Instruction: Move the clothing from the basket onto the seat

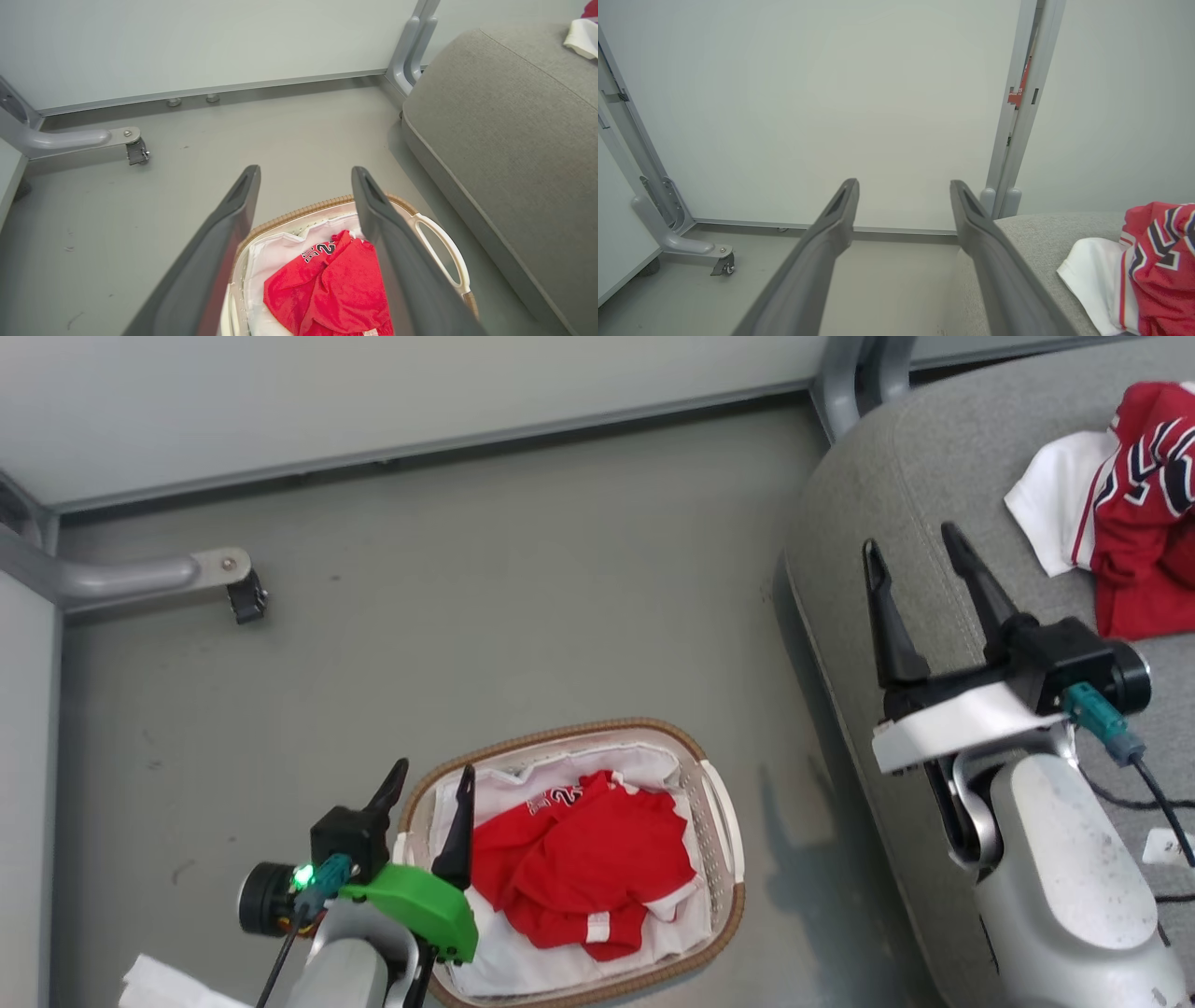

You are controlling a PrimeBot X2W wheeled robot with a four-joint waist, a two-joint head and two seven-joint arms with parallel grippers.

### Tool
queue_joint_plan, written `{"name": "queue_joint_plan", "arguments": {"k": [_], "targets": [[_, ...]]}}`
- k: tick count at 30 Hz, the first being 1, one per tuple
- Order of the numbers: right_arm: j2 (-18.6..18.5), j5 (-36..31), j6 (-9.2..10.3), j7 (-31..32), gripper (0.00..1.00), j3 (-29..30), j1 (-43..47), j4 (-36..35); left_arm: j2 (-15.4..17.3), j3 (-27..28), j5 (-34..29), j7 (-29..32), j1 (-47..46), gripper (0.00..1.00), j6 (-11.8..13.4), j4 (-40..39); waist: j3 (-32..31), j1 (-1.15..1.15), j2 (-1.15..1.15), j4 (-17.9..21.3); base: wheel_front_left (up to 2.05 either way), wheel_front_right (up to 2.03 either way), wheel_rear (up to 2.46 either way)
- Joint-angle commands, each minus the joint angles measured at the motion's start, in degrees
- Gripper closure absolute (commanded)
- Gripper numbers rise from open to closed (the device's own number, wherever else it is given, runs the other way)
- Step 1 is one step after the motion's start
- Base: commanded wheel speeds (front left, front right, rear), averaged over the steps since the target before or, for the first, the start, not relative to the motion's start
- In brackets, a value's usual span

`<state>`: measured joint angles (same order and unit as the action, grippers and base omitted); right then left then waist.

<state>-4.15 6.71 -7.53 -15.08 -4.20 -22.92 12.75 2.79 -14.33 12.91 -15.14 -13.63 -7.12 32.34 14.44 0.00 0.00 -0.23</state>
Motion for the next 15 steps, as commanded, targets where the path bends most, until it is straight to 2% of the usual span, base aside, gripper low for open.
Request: {"name": "queue_joint_plan", "arguments": {"k": [1, 6, 15], "targets": [[-0.2, 0.5, 0.08, -0.1, 0.00, -0.2, -2.2, -1.0, 0.2, -1.0, 0.1, 0.0, -3.0, 0.00, -0.3, 1.0, 10.2, 0.00, 0.00, 4.3, 0.00, 0.00, 0.00], [0.2, 1.0, 0.08, -0.1, 0.00, -1.1, -7.6, -4.6, 0.3, -5.5, 0.9, 0.0, -9.8, 0.00, -0.4, 7.9, 17.6, 0.00, 0.00, 7.0, 0.00, 0.00, 0.00], [0.9, 1.8, 0.08, -0.1, 0.00, -2.6, -12.8, -10.7, 0.3, -14.3, 3.5, 0.0, -20.0, 0.00, -0.4, 20.2, 27.0, 0.00, 0.00, 10.1, 0.00, 0.00, 0.00]]}}
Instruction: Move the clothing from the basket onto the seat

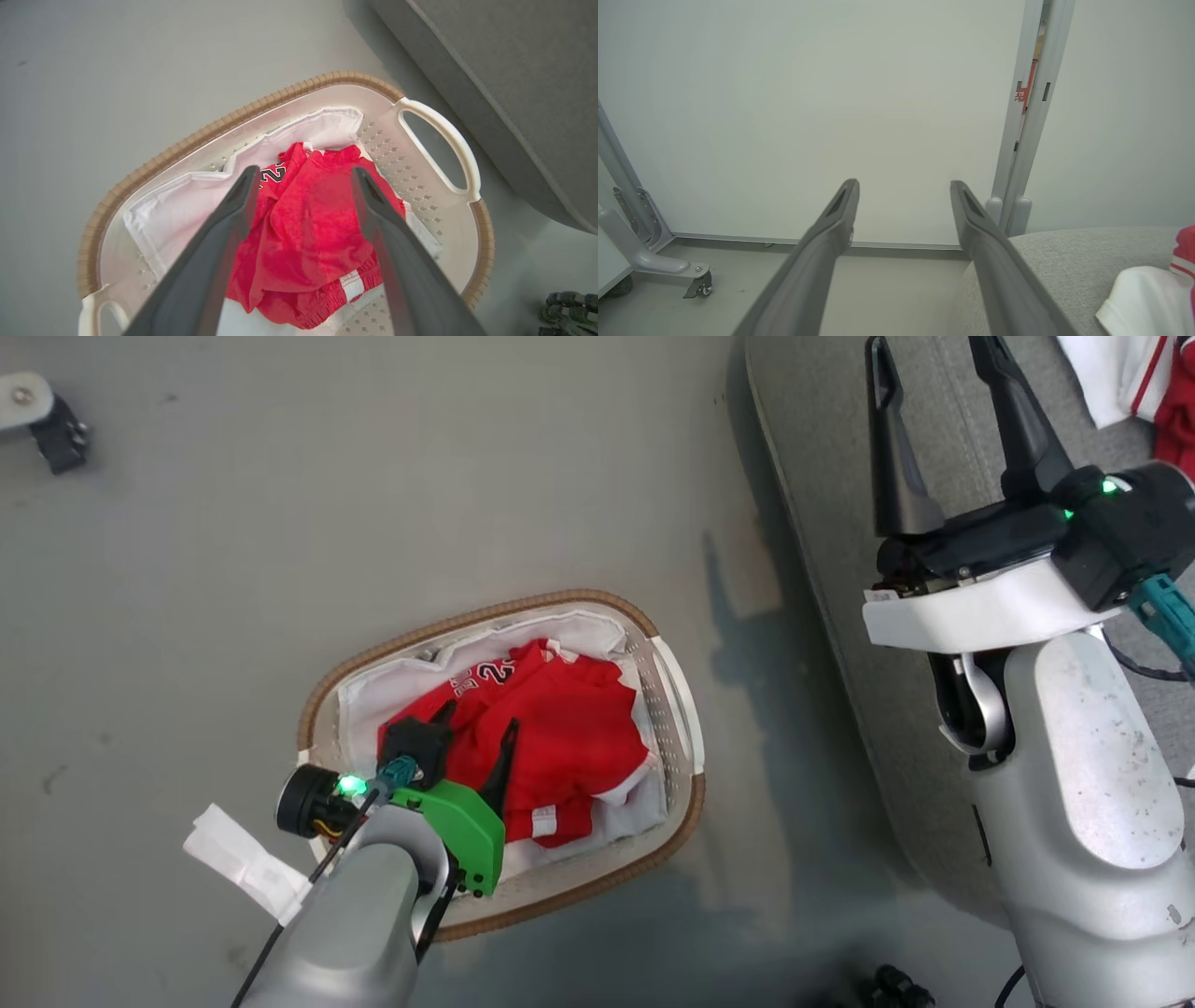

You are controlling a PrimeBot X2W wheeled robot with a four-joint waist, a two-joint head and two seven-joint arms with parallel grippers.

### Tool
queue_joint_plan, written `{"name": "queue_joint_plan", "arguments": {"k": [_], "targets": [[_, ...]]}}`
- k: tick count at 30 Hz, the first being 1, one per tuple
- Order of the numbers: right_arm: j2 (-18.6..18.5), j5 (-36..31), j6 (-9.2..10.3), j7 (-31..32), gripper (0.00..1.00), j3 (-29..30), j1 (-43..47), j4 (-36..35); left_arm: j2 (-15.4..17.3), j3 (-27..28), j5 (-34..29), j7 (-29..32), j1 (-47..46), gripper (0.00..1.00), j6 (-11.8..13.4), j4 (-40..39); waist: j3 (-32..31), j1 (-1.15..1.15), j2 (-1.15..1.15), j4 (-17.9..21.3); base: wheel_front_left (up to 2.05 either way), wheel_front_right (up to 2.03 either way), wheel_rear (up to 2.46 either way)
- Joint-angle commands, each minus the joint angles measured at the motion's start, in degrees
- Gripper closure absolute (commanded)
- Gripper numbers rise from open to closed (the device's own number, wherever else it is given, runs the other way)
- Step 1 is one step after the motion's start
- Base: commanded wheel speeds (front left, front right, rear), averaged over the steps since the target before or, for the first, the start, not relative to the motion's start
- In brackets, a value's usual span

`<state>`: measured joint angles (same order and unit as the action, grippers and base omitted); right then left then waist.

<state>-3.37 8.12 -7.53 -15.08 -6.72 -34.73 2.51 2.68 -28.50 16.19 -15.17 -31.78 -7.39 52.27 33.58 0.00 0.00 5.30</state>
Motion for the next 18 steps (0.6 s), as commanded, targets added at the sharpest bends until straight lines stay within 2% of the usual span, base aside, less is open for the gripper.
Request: {"name": "queue_joint_plan", "arguments": {"k": [1, 10, 18], "targets": [[0.1, 0.5, 0.08, -0.1, 0.00, -0.2, -1.2, -1.0, 0.5, -0.8, 0.3, 0.0, -2.7, 0.00, -0.1, 1.8, 8.6, 0.00, 0.00, 4.8, 0.00, 0.00, 0.00], [0.4, 0.9, 0.08, -0.1, 0.00, -1.0, -4.0, -5.7, 1.3, -6.9, 1.9, 0.0, -11.2, 0.00, -0.1, 11.8, 15.4, 0.00, 0.00, 5.8, 0.00, 0.00, 0.00], [0.4, 2.2, 0.08, -0.1, 0.00, -1.8, -5.8, -8.1, 3.0, -9.9, 1.4, 0.1, -17.5, 0.00, -0.1, 17.9, 19.3, 0.00, 0.00, 6.6, 0.00, 0.00, 0.00]]}}
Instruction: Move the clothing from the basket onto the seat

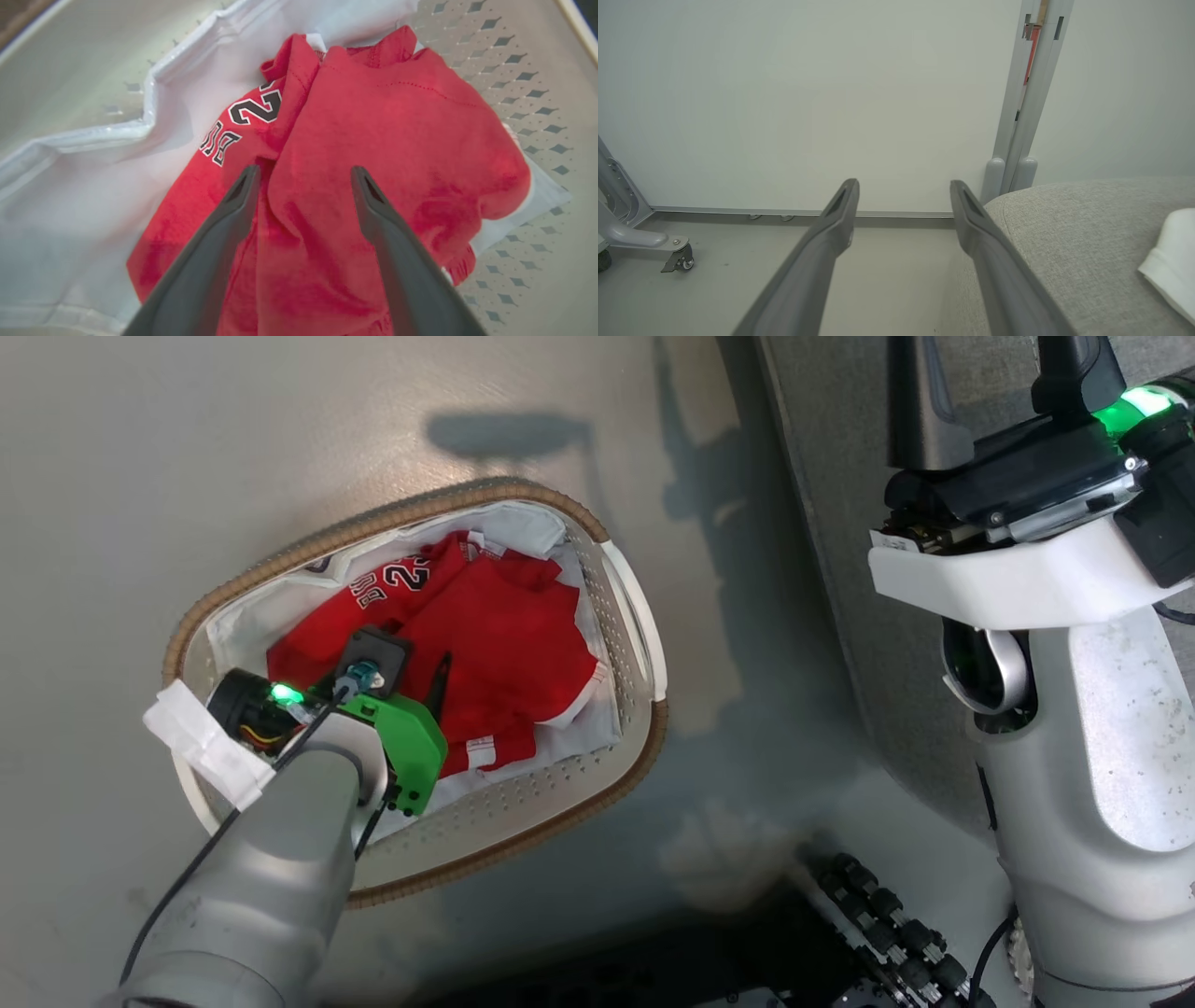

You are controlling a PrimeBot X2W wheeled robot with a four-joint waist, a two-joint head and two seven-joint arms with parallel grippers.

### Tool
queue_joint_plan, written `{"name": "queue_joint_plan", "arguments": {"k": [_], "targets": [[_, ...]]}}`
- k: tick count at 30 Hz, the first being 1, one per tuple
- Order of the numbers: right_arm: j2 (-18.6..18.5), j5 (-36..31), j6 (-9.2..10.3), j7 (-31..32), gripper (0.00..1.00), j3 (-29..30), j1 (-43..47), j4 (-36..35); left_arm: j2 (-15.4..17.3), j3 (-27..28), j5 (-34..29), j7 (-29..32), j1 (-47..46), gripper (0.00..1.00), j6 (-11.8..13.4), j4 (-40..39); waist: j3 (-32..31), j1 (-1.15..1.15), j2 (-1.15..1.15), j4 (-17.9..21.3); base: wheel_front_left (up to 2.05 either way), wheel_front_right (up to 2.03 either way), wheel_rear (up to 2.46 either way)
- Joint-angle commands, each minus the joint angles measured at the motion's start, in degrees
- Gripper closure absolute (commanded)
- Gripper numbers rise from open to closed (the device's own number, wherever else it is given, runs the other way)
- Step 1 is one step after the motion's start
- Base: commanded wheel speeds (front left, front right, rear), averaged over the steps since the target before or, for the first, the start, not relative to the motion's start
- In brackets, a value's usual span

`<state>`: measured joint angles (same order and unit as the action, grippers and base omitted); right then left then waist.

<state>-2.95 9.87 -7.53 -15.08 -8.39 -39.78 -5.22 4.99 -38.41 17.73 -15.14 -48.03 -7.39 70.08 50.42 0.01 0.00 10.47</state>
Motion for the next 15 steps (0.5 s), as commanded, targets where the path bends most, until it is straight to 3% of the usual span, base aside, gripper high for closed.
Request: {"name": "queue_joint_plan", "arguments": {"k": [1, 13, 15], "targets": [[0.0, 0.4, 0.08, -0.1, 0.00, -0.2, -0.9, -0.6, 1.0, -0.3, -0.4, 0.3, -1.9, 0.00, -0.1, 0.6, 2.8, -0.01, 0.00, 1.6, 0.00, 0.00, 0.00], [0.0, 0.6, 0.08, -0.1, 0.00, -0.5, -1.8, -1.9, 1.2, -5.0, 1.9, 6.3, -5.1, 0.00, -0.1, 2.6, 5.1, -0.01, 0.00, 2.6, 0.00, 0.00, 0.00], [0.0, 0.6, 0.08, -0.1, 0.00, -0.6, -1.5, -1.1, 0.7, -6.5, 3.6, 6.0, -3.9, 1.00, -0.1, 1.7, 4.2, -0.01, 0.00, 2.4, 0.00, 0.00, 0.00]]}}
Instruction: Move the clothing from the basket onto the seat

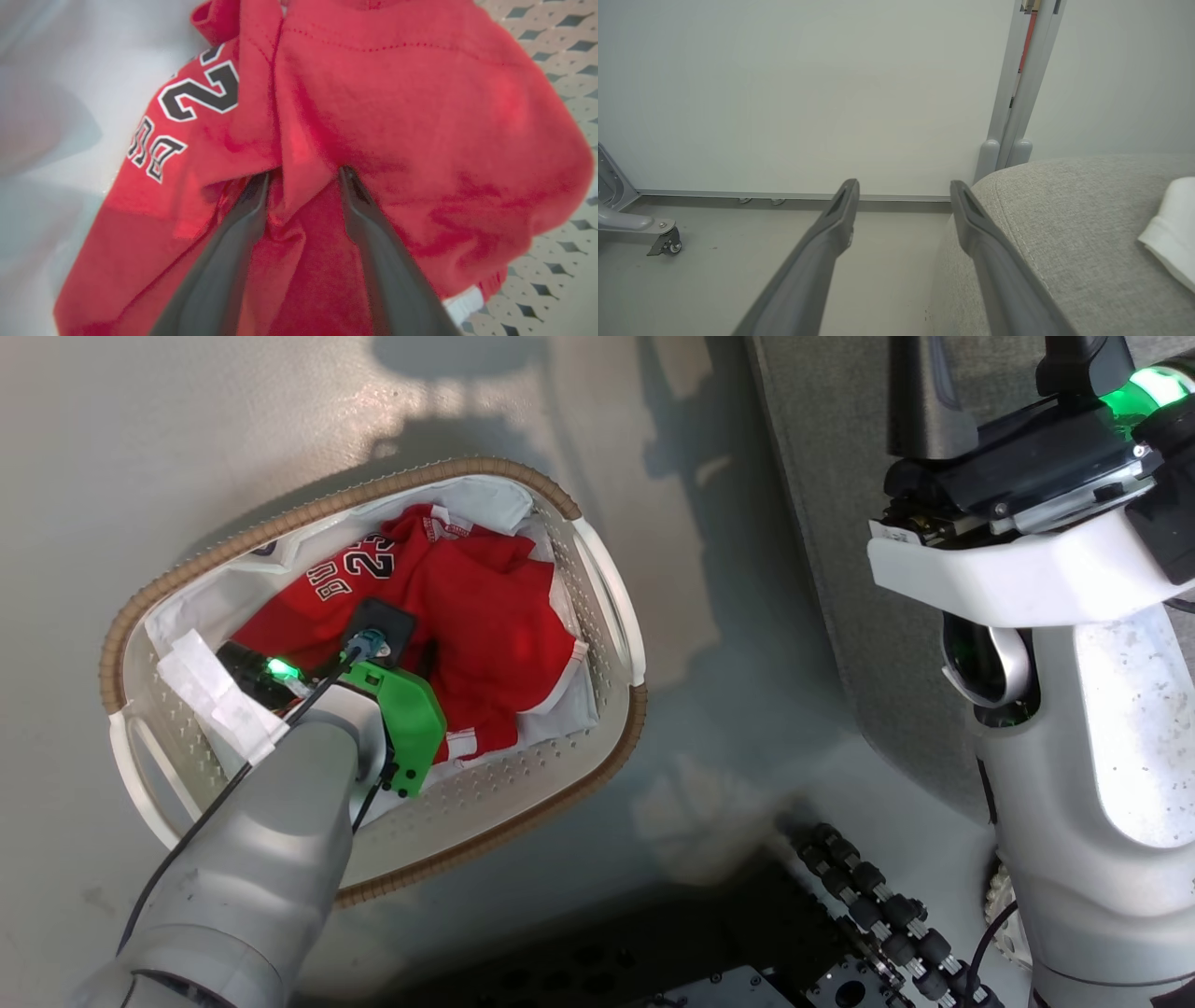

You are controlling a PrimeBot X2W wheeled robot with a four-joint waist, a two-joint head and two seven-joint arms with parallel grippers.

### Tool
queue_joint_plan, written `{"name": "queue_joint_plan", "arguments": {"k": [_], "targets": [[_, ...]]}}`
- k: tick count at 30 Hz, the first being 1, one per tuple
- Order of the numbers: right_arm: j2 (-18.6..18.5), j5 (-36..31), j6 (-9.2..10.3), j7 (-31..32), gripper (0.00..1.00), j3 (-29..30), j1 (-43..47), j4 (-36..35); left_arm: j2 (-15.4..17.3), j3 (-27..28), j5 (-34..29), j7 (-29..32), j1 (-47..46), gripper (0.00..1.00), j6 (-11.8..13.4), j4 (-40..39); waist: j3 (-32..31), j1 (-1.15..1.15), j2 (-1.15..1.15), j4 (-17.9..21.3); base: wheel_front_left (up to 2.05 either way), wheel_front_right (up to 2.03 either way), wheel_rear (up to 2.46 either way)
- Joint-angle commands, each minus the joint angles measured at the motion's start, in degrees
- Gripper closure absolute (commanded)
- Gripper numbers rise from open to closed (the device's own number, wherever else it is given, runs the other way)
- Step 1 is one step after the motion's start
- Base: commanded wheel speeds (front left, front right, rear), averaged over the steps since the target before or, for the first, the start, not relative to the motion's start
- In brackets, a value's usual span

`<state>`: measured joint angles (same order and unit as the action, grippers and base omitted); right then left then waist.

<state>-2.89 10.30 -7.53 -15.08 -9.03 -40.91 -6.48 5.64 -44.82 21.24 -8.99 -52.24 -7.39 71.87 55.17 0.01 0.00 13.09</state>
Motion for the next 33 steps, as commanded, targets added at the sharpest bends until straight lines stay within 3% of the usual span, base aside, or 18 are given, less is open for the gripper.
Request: {"name": "queue_joint_plan", "arguments": {"k": [1, 20, 27, 33], "targets": [[-0.1, 0.2, 0.08, -0.1, 0.00, 0.0, -0.3, 0.4, 0.0, -0.4, 0.7, -0.1, 0.8, 1.00, -0.1, -0.2, -0.9, -0.01, 0.00, -0.3, 0.00, 0.00, 0.00], [-0.5, -4.0, 0.08, -0.1, 0.00, -0.3, 7.4, 10.1, -1.2, -6.2, 12.3, -6.3, 8.8, 1.00, -0.2, -9.1, -18.8, -0.01, 0.00, -7.2, 0.00, 0.00, 0.00], [-1.0, -4.3, 0.08, -0.1, 0.00, -0.5, 12.6, 13.9, 1.4, -0.4, 9.5, -6.1, 14.2, 1.00, 0.5, -20.4, -26.8, -0.01, 0.00, -10.1, 0.00, 0.00, 0.00], [-1.4, -4.1, 0.08, -0.1, 0.00, -0.8, 17.4, 16.4, 1.6, 7.4, 5.6, -6.1, 20.0, 1.00, 1.8, -31.5, -33.0, -0.01, 0.00, -11.6, 0.00, 0.00, 0.00]]}}
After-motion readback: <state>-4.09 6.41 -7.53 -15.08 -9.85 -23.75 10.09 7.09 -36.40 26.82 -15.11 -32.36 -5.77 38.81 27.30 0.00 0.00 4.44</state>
